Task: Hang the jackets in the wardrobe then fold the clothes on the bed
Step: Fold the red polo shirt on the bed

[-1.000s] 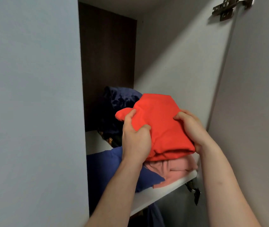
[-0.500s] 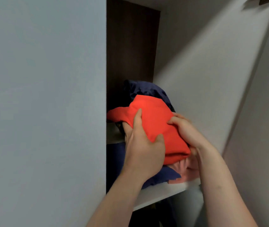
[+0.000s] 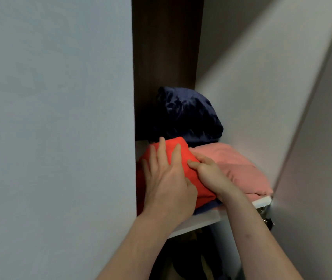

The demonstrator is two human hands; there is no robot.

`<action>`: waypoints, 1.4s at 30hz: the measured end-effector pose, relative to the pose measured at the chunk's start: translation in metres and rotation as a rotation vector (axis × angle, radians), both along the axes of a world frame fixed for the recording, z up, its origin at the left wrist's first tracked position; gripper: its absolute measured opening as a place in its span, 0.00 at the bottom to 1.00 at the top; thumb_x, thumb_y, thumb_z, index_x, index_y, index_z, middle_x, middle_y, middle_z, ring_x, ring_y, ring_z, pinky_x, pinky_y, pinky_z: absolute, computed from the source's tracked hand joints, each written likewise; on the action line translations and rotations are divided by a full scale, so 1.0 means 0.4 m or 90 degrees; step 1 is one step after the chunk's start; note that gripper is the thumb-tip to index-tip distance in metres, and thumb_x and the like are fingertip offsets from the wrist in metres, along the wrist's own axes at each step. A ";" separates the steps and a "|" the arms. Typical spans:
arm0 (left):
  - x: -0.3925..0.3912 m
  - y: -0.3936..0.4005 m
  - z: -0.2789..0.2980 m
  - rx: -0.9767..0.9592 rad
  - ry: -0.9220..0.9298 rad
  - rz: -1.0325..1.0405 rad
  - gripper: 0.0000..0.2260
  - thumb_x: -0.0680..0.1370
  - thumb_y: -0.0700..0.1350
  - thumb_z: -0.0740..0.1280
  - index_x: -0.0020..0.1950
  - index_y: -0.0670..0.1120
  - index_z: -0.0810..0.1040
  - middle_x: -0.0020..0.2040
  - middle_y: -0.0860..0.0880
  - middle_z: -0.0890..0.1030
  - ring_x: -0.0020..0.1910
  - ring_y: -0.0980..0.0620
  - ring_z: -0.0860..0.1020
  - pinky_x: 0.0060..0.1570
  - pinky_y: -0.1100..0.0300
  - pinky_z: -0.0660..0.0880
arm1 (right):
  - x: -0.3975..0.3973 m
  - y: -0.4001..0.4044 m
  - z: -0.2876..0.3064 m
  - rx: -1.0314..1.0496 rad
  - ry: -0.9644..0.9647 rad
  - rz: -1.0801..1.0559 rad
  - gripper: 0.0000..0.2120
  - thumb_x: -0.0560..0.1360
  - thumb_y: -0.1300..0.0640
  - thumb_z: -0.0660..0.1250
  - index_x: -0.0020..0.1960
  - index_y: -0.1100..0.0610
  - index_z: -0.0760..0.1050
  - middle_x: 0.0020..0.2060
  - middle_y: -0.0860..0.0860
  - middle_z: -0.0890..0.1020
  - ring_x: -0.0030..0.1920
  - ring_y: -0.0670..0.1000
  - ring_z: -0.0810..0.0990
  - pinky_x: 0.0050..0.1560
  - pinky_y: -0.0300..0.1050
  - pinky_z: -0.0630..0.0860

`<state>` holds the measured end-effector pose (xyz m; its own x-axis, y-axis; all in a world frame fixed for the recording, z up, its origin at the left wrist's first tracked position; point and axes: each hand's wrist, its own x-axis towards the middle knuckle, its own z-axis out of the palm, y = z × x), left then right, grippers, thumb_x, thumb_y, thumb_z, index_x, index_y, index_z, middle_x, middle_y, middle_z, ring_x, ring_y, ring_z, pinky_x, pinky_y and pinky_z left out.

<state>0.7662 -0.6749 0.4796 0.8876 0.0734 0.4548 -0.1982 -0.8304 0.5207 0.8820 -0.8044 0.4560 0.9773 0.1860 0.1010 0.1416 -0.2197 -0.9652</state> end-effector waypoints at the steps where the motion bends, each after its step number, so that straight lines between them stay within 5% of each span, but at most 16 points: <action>1: 0.003 -0.002 -0.014 0.013 0.019 -0.010 0.38 0.72 0.45 0.52 0.84 0.53 0.50 0.84 0.51 0.40 0.82 0.48 0.39 0.80 0.46 0.37 | -0.004 0.004 -0.004 -0.022 -0.005 0.002 0.19 0.81 0.55 0.65 0.71 0.51 0.76 0.61 0.47 0.84 0.62 0.49 0.82 0.71 0.53 0.73; 5: 0.017 -0.008 -0.100 0.035 0.069 0.002 0.33 0.75 0.47 0.50 0.83 0.54 0.56 0.84 0.53 0.50 0.82 0.51 0.46 0.80 0.49 0.37 | -0.022 0.026 -0.039 -0.139 -0.027 0.004 0.24 0.81 0.46 0.59 0.76 0.48 0.71 0.72 0.45 0.75 0.72 0.48 0.73 0.77 0.52 0.64; 13: 0.029 -0.013 -0.154 0.034 0.045 0.037 0.32 0.76 0.50 0.47 0.82 0.54 0.60 0.84 0.54 0.54 0.82 0.53 0.48 0.81 0.52 0.39 | -0.046 -0.005 -0.048 -0.001 -0.162 -0.032 0.26 0.80 0.71 0.58 0.73 0.54 0.74 0.71 0.46 0.76 0.71 0.42 0.73 0.76 0.43 0.65; 17: 0.037 -0.019 -0.166 0.043 0.039 0.048 0.30 0.78 0.51 0.47 0.81 0.56 0.62 0.83 0.56 0.56 0.82 0.54 0.49 0.81 0.51 0.39 | -0.065 -0.053 -0.036 0.020 -0.236 -0.089 0.24 0.79 0.70 0.59 0.64 0.47 0.81 0.61 0.40 0.83 0.63 0.36 0.78 0.65 0.31 0.72; 25: 0.088 -0.042 -0.182 0.081 0.032 0.072 0.27 0.78 0.53 0.50 0.78 0.54 0.67 0.81 0.54 0.63 0.81 0.50 0.56 0.81 0.46 0.45 | -0.065 -0.056 -0.107 -0.048 -0.250 -0.124 0.25 0.76 0.71 0.59 0.63 0.50 0.82 0.57 0.42 0.84 0.59 0.38 0.81 0.65 0.42 0.77; 28: 0.084 -0.038 -0.190 0.085 0.022 0.070 0.27 0.79 0.54 0.50 0.79 0.55 0.66 0.81 0.54 0.62 0.81 0.50 0.55 0.81 0.46 0.44 | -0.076 -0.063 -0.093 0.015 -0.285 -0.136 0.24 0.78 0.71 0.58 0.60 0.47 0.83 0.54 0.44 0.85 0.58 0.45 0.82 0.63 0.51 0.79; 30: 0.080 -0.038 -0.195 0.085 0.012 0.068 0.27 0.80 0.54 0.50 0.79 0.54 0.66 0.82 0.54 0.61 0.81 0.50 0.55 0.81 0.47 0.44 | -0.101 -0.078 -0.060 0.084 -0.361 -0.201 0.23 0.78 0.72 0.59 0.56 0.48 0.84 0.52 0.45 0.86 0.56 0.47 0.83 0.59 0.46 0.80; 33: 0.082 -0.041 -0.198 0.091 0.008 0.072 0.27 0.80 0.54 0.49 0.80 0.54 0.65 0.82 0.54 0.61 0.81 0.50 0.55 0.81 0.47 0.44 | -0.116 -0.119 -0.024 0.056 -0.494 -0.340 0.23 0.73 0.72 0.61 0.53 0.50 0.85 0.54 0.43 0.85 0.58 0.45 0.81 0.60 0.38 0.75; 37: 0.091 -0.049 -0.199 0.100 0.007 0.079 0.27 0.80 0.54 0.50 0.79 0.54 0.66 0.81 0.53 0.62 0.81 0.48 0.56 0.80 0.44 0.47 | -0.052 -0.151 -0.079 -0.273 -0.303 -0.378 0.14 0.75 0.56 0.67 0.54 0.41 0.84 0.65 0.42 0.79 0.69 0.49 0.73 0.79 0.60 0.52; 42: 0.096 -0.050 -0.201 0.091 0.013 0.070 0.27 0.79 0.54 0.50 0.79 0.53 0.66 0.82 0.52 0.62 0.81 0.47 0.55 0.80 0.43 0.46 | -0.041 -0.138 -0.097 -0.335 -0.272 -0.391 0.12 0.75 0.53 0.67 0.53 0.40 0.85 0.65 0.42 0.79 0.69 0.49 0.71 0.80 0.54 0.44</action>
<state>0.8044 -0.6950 0.3993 0.8866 0.1063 0.4501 -0.0929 -0.9124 0.3985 0.8658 -0.8595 0.4174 0.8189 -0.2297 0.5259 0.1763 -0.7713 -0.6115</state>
